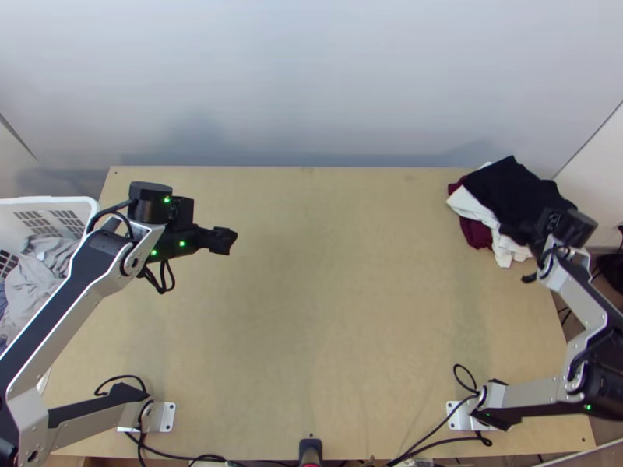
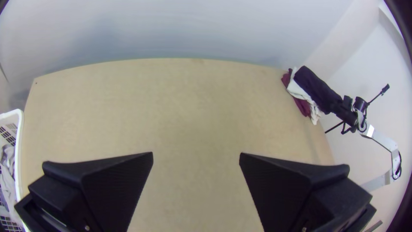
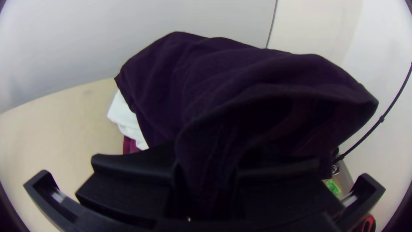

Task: Fold the t-shirt

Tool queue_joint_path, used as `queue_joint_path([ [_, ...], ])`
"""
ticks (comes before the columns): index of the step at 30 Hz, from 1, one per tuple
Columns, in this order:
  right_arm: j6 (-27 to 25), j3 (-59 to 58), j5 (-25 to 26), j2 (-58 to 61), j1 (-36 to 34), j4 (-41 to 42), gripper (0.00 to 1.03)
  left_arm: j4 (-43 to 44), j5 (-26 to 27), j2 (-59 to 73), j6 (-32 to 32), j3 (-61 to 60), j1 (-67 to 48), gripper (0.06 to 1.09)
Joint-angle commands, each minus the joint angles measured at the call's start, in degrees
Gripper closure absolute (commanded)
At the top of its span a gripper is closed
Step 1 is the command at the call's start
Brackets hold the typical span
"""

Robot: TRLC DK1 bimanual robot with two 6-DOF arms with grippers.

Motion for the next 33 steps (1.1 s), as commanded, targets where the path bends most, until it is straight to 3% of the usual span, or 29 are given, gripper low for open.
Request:
queue_joint_path([
  [1, -5.43, -7.49, -0.1, -7.02, -1.5, -1.35, 0.81, 0.02, 0.11, -2.15, -1.0, -1.75, -0.84, 0.11],
  [2, -5.43, -7.66, -0.18, -8.43, -1.59, -1.88, 0.63, 0.02, 0.11, -2.41, -1.0, -2.1, -0.84, 0.11],
  [4, -5.17, -8.28, -0.27, -11.77, -1.5, -3.46, 0.04, 0.02, 0.11, -2.94, -1.09, -2.8, -0.22, 0.11],
  [10, -5.69, -10.12, -2.91, -26.97, 2.36, -15.06, 0.03, 0.11, 0.11, -5.05, -0.65, -6.76, 5.84, 0.11],
  [15, -11.49, -10.21, -7.22, -44.55, 3.42, -32.29, 0.03, 0.11, 0.02, -12.52, 1.19, -9.39, 12.0, 0.11],
  [20, -11.76, -12.06, -7.66, -65.03, 13.79, -46.61, 0.03, 0.37, 0.02, -24.3, 1.37, -15.11, 21.22, 0.11],
  [23, -9.21, -12.59, -7.48, -71.36, 18.36, -47.93, 0.03, 0.2, 0.02, -30.8, 2.34, -19.06, 26.85, 0.11],
  [26, -7.01, -12.59, -7.48, -72.41, 18.45, -45.12, 0.03, 0.99, 0.02, -40.38, 4.71, -24.69, 27.2, 0.11],
  [33, -4.46, -19.97, -7.57, -81.99, 21.52, -37.12, 0.03, 13.2, -1.12, -63.59, 7.26, -40.42, 29.22, 0.11],
])
